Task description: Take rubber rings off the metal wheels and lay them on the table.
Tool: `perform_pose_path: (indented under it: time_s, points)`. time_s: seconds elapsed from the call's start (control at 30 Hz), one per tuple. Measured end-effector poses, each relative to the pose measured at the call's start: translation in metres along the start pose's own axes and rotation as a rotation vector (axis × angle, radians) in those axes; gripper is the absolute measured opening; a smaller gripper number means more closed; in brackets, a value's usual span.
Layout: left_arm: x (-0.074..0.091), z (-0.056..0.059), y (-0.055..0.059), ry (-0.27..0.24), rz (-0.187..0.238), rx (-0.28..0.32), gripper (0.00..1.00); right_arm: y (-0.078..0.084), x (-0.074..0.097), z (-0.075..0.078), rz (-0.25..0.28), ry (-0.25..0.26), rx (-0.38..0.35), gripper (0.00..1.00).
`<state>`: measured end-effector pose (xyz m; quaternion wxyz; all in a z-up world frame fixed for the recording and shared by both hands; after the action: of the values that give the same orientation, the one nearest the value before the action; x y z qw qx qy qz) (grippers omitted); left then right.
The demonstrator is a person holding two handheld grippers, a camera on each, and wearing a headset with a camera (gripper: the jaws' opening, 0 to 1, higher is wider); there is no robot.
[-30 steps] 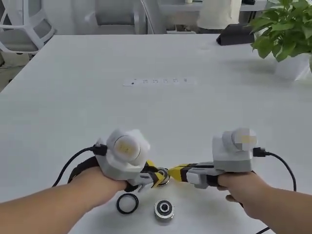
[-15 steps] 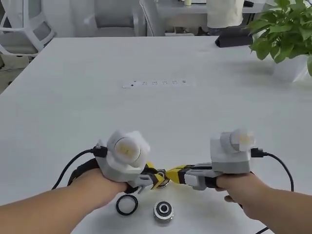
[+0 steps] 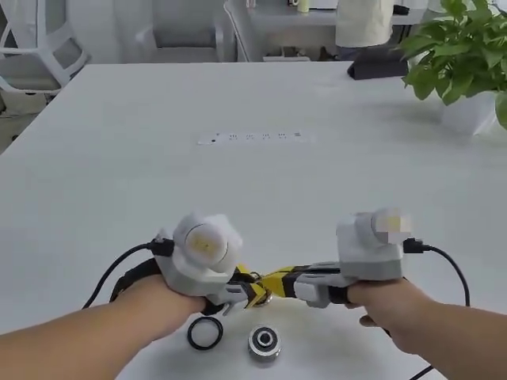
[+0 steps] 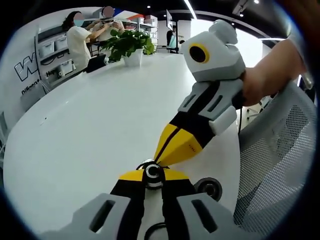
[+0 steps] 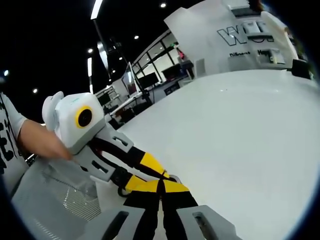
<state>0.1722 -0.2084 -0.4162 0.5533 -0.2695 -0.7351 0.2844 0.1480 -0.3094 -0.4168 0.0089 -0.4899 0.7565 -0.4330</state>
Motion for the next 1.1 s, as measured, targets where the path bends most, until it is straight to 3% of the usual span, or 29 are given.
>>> perform_pose_path:
  time_s: [0.23,0.53,1.1]
  points:
    - [0.0,-0.001,0.0,0.004,0.006,0.002,0.07,0.004,0.001,-0.001,-0.021,0.004,-0.015,0.0]
    - [0.002,-0.002,-0.001,0.01,-0.013,-0.029,0.09,-0.003,0.003,-0.001,-0.002,0.011,-0.033,0.0]
    - [0.039,-0.013,-0.009,-0.038,0.068,0.035,0.16,-0.015,0.007,-0.013,0.043,-0.013,-0.047,0.0]
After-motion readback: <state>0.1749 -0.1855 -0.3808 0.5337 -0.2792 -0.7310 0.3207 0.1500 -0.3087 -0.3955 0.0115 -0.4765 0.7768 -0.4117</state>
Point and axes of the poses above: the centre of the closed fingertips' face, and the gripper's own axes: x roughly backward along the fingers, z roughly to its right, y roughly out of its underside, the point moved 7 cm from there along x, roughly backward along the fingers, and after that the axes turned 15 degrees about -x, right-handed, at the moved point
